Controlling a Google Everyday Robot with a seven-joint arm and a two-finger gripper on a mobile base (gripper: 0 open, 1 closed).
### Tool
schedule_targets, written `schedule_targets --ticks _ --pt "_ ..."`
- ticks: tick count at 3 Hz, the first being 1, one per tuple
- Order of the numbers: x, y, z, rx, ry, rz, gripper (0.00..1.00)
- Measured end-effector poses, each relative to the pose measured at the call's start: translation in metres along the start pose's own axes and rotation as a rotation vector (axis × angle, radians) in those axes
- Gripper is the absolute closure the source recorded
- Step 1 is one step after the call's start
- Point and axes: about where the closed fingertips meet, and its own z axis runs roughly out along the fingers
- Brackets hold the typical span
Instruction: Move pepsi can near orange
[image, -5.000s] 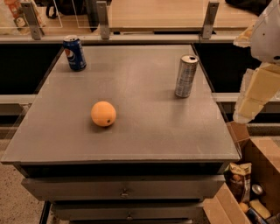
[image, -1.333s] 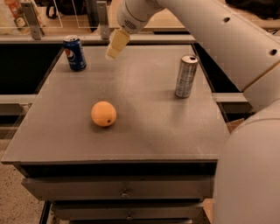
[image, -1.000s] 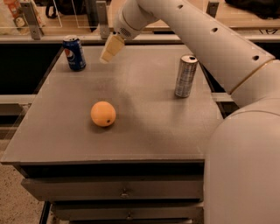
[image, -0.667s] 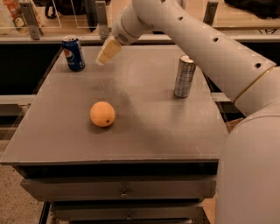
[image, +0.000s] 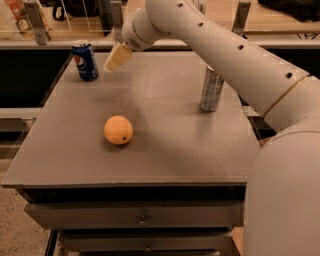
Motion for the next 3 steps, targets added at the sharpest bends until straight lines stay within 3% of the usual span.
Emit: schedule_targets --ticks 1,3 --pt "-0.002 0.006 0.018 -0.019 -0.014 0.003 0.00" --pt "-0.005 0.015 0.070 -0.032 -0.115 0.042 0.00"
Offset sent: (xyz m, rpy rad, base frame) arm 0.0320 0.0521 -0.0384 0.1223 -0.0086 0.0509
